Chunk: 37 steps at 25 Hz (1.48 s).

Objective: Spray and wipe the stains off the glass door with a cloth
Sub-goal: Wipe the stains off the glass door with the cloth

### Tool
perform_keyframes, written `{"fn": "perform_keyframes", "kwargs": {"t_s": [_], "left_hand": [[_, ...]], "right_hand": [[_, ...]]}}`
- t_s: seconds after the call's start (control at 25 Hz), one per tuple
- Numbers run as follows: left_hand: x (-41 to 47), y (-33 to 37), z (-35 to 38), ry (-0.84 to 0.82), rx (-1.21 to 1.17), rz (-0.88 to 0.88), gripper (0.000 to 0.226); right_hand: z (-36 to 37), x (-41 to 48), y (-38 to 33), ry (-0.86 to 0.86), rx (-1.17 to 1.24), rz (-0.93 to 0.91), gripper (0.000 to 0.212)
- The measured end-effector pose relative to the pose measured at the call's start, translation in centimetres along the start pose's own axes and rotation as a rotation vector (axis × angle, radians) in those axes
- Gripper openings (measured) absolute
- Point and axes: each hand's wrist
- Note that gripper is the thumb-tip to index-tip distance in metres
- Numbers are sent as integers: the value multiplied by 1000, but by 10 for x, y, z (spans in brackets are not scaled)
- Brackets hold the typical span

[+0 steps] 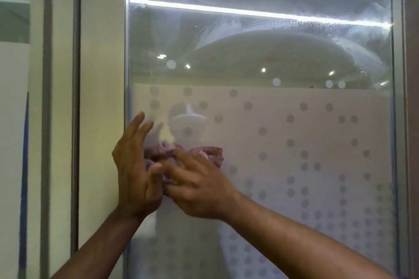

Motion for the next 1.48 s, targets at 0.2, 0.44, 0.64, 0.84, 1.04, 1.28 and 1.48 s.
{"fn": "perform_keyframes", "kwargs": {"t_s": [0.2, 0.44, 0.64, 0.84, 1.04, 1.28, 1.48], "left_hand": [[-20, 6, -4, -181, 89, 2, 75], [-44, 16, 0, -323, 378, 31, 75], [-48, 25, 0, -361, 328, -29, 75], [-58, 63, 3, -266, 225, -142, 66], [-96, 142, 26, -149, -283, -699, 37], [-135, 190, 49, -240, -688, -1049, 38], [-137, 199, 47, -97, -627, -1134, 27]], "right_hand": [[-6, -59, -30, -124, 26, -133, 36], [-34, -98, -35, -296, 25, -229, 42], [-63, -110, -49, -201, 101, 146, 42], [-110, -123, -52, 136, 231, 679, 52], [-134, -134, -70, 209, 389, 943, 68], [-134, -154, -94, 93, 450, 970, 81], [-149, -163, -89, 38, 593, 914, 90]]}}
Point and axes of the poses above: each hand's wrist, its own x-axis towards the middle knuckle, its own z-axis out of the palm, y = z × x, and after that the axes turned 4 degrees about -z, right-handed
